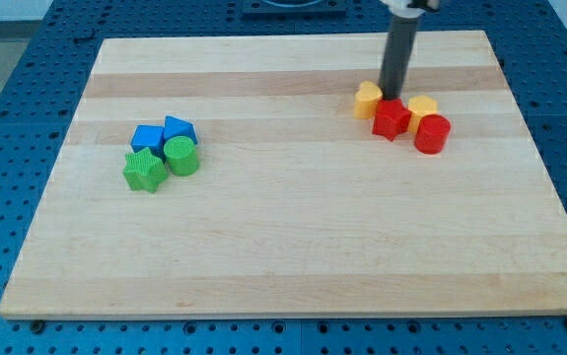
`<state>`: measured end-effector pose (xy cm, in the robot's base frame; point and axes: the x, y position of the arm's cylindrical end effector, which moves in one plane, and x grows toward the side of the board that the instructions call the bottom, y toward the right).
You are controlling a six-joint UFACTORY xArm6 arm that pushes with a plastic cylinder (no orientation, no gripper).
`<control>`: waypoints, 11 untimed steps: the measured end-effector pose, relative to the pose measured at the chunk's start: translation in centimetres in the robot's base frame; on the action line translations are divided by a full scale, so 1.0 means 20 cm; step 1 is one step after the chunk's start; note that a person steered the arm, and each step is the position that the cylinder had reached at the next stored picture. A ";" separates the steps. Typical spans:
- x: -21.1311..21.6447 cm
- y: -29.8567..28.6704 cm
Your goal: Push the yellow heart slightly down
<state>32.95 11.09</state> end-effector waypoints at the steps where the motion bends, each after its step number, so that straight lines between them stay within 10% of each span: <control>1: 0.00 -0.23; 3: 0.09 -0.67; 11: 0.04 -0.08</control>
